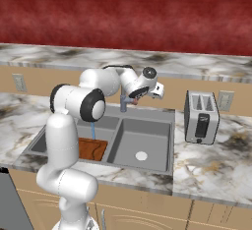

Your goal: Turn on the sink faucet with hot water and rinse the cutting board for ten seconds, then turn off the faucet. Push the cutting board to reach the water if necessary.

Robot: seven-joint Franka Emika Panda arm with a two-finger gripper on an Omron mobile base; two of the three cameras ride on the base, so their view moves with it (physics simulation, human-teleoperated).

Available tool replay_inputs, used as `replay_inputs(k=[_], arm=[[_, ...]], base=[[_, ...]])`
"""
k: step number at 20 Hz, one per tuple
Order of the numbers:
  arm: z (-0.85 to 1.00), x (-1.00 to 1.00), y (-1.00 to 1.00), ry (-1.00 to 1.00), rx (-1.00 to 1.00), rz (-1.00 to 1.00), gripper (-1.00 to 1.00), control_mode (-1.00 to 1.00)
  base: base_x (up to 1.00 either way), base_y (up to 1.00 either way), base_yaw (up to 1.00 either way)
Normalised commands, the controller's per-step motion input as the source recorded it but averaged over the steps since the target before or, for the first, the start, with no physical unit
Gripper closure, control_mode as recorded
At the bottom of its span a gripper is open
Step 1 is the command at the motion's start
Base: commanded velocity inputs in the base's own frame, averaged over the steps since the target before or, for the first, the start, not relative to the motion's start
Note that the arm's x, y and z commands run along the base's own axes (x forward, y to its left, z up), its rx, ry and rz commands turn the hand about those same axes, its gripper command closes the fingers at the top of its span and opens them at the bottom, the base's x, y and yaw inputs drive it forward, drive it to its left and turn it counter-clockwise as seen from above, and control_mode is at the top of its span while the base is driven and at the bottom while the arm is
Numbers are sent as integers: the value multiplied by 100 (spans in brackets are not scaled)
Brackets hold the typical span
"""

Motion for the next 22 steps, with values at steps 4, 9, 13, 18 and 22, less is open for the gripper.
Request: replay_inputs(k=[4, 9, 13, 18, 22], arm=[[0, 0, 0, 0, 0, 0, -100, -100], [0, 0, 0, 0, 0, 0, -100, -100], [0, 0, 0, 0, 0, 0, -100, -100], [0, 0, 0, 0, 0, 0, -100, -100], [0, 0, 0, 0, 0, 0, -100, -100]], base=[[0, 0, 0], [0, 0, 0], [0, 0, 0], [0, 0, 0], [0, 0, 0]])
